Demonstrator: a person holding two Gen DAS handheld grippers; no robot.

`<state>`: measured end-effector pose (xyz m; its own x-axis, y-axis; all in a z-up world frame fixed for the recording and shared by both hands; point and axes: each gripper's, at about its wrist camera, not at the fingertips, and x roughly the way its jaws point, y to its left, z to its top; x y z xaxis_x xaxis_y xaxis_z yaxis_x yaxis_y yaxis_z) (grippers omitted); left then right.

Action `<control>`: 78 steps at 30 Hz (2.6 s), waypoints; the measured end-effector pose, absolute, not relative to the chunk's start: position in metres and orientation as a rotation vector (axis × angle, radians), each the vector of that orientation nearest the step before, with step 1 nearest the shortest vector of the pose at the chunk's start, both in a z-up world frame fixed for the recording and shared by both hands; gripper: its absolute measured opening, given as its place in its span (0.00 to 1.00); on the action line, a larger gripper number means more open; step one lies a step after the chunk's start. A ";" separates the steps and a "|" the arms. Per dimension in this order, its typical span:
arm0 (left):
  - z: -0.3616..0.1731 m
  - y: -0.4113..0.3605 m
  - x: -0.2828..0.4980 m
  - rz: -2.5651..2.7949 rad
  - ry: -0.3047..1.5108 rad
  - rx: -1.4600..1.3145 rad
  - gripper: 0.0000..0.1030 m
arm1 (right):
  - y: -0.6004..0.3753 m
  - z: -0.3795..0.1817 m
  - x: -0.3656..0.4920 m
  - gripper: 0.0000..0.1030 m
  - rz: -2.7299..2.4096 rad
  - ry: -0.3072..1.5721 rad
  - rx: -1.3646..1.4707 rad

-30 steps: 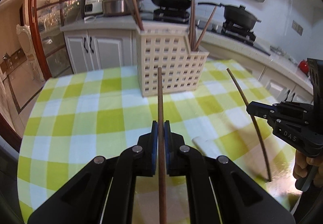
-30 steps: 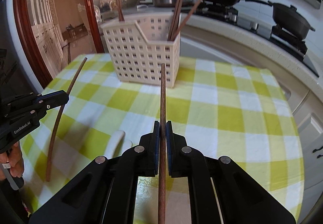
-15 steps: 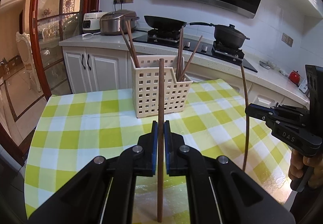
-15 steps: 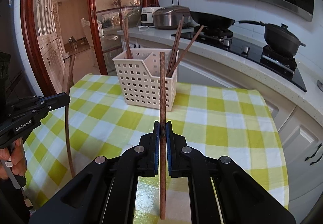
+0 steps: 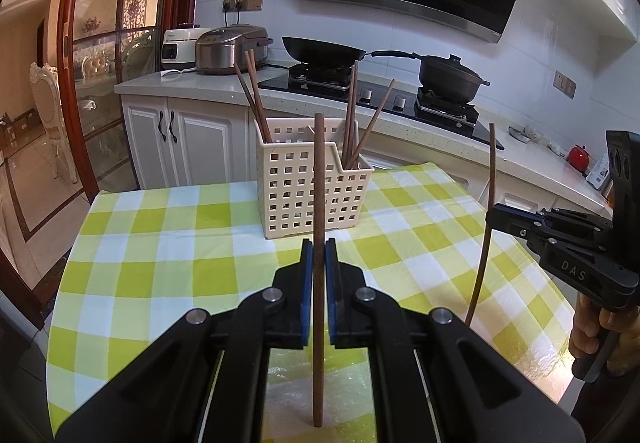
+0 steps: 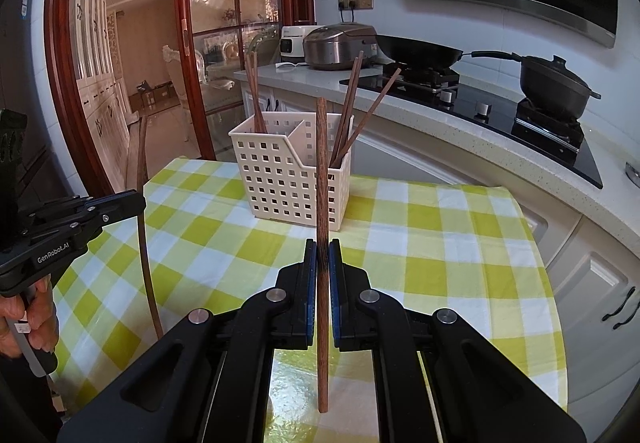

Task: Organize utensils
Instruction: 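Lift the left tool's chopstick into the basket while the right tool lowers its chopstick in too, then open both tools to release the chopsticks into the basket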

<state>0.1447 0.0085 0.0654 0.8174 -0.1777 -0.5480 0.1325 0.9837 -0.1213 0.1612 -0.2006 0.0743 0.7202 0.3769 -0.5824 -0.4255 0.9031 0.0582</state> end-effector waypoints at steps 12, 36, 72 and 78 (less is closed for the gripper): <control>0.066 0.006 0.143 -0.170 0.585 -0.075 0.06 | -0.201 0.075 0.161 0.06 0.443 0.625 -0.079; 0.105 0.010 0.153 -0.192 0.521 -0.080 0.06 | -0.197 0.104 0.173 0.06 0.465 0.585 -0.080; 0.221 0.009 0.329 -0.163 0.437 -0.037 0.06 | -0.132 0.186 0.320 0.06 0.555 0.572 -0.105; 0.188 0.014 0.347 -0.157 0.478 -0.059 0.06 | -0.130 0.166 0.329 0.06 0.554 0.606 -0.101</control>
